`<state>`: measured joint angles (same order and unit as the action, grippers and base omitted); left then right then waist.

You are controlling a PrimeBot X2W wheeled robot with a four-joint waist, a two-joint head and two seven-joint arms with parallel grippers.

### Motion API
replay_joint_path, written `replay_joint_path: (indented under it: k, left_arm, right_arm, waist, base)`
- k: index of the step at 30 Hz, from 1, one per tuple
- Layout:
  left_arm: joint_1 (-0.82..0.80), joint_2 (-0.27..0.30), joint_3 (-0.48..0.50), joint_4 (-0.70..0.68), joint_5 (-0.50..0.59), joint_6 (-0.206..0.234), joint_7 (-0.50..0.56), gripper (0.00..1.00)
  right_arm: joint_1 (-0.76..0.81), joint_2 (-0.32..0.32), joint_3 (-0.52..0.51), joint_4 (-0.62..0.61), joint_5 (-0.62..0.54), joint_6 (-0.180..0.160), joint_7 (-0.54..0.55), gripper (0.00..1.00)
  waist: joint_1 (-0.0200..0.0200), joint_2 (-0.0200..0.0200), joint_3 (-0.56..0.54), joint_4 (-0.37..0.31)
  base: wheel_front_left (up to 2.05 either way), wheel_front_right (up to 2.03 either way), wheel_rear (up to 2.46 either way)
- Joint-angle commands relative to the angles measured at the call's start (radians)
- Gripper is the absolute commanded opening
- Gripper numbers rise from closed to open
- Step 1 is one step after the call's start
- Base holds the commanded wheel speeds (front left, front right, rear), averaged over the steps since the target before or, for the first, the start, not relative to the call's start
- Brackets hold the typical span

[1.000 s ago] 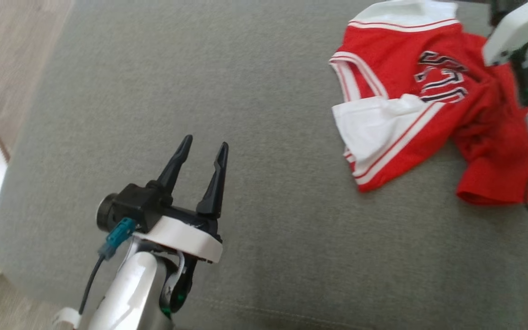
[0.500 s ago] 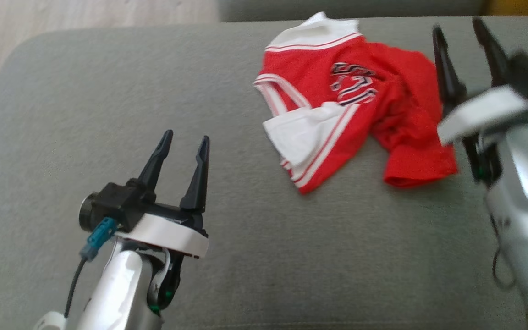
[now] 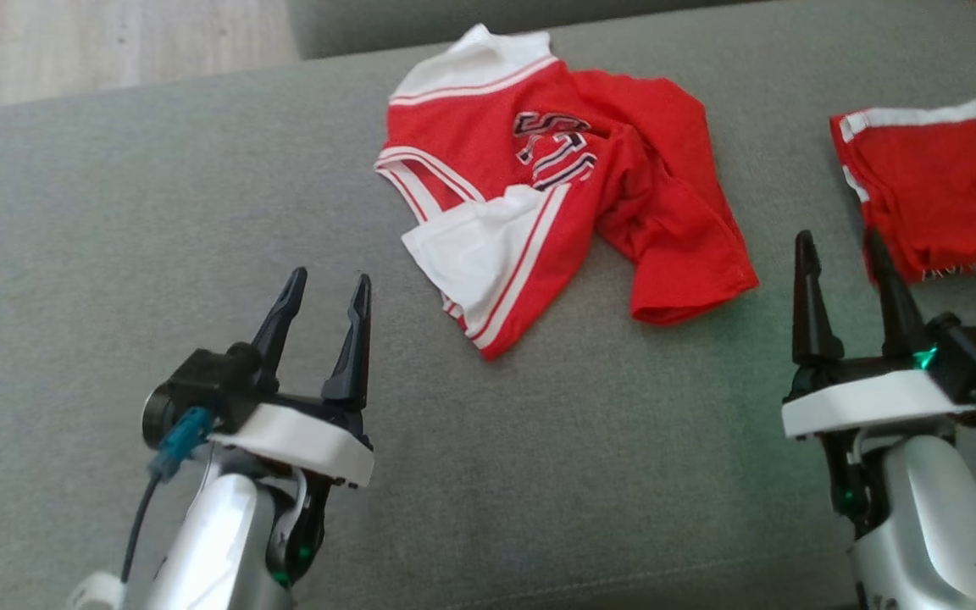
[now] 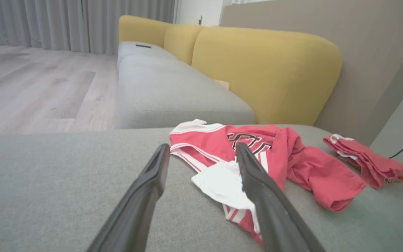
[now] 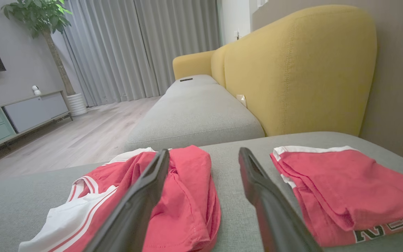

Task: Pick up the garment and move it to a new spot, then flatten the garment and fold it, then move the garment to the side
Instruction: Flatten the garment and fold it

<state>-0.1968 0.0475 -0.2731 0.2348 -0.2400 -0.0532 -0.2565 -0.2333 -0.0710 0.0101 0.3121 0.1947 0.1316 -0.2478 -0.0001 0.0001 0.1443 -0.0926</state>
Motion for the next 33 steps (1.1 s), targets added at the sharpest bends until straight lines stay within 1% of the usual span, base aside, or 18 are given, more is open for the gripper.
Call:
replay_joint_path:
  k: [1,5,8,12,17,27,30,31,32,33]
  left_arm:
    - [-0.067,0.003,0.031,-0.004,0.009,-0.003,-0.005,1.0]
    - [-0.125,0.003,0.014,0.08,0.021,-0.006,-0.005,1.0]
    - [-0.203,0.003,-0.007,0.204,0.044,-0.007,0.004,1.0]
    - [-0.314,0.003,-0.009,0.358,0.04,0.001,0.034,1.0]
    - [-0.415,0.005,-0.012,0.51,0.045,0.014,0.043,1.0]
    - [-0.504,0.01,-0.007,0.703,0.033,0.029,0.026,1.0]
    - [-0.522,0.009,-0.012,0.752,0.028,0.026,0.019,1.0]
    - [-0.525,0.009,-0.013,0.761,0.027,0.023,0.016,0.46]
    - [-0.528,0.009,-0.015,0.766,0.025,0.019,0.013,0.0]
    - [-0.529,0.009,-0.018,0.768,0.025,0.016,0.009,0.0]
  right_arm:
    - [-0.028,0.009,0.015,-0.056,-0.008,-0.001,0.004,1.0]
    - [-0.025,0.014,0.016,-0.094,-0.017,-0.001,0.019,1.0]
    - [-0.025,0.018,0.018,-0.119,-0.022,-0.001,0.03,1.0]
    - [-0.027,0.02,0.025,-0.135,-0.019,-0.001,0.035,1.0]
    - [-0.032,0.02,0.038,-0.137,0.004,-0.001,0.031,1.0]
    - [-0.04,0.021,0.048,-0.122,0.023,-0.001,0.02,1.0]
    - [-0.039,0.021,0.051,-0.117,0.024,-0.001,0.018,1.0]
    - [-0.039,0.021,0.051,-0.115,0.023,-0.001,0.018,1.0]
    - [-0.038,0.021,0.05,-0.114,0.021,-0.001,0.017,1.0]
    - [-0.038,0.021,0.048,-0.112,0.02,-0.001,0.017,1.0]
  waist:
    - [0.0001,-0.0001,0.023,-0.019]
    - [0.0001,-0.0001,0.05,-0.041]
    - [0.0001,-0.0001,0.078,-0.065]
    - [0.0001,-0.0001,0.111,-0.101]
    - [0.0001,-0.0001,0.141,-0.138]
    - [0.0001,-0.0001,0.152,-0.168]
    - [0.0001,-0.0001,0.15,-0.169]
    - [0.0001,-0.0001,0.149,-0.169]
    - [0.0001,-0.0001,0.147,-0.167]
    - [0.0001,-0.0001,0.144,-0.164]
  base:
    - [0.0,0.0,0.0]
    - [0.0,0.0,0.0]
    - [0.0,0.0,0.0]
    - [0.0,0.0,0.0]
    - [0.0,0.0,0.0]
    - [0.0,0.0,0.0]
    - [0.0,0.0,0.0]
    - [0.0,0.0,0.0]
    - [0.0,0.0,0.0]
    - [0.0,0.0,0.0]
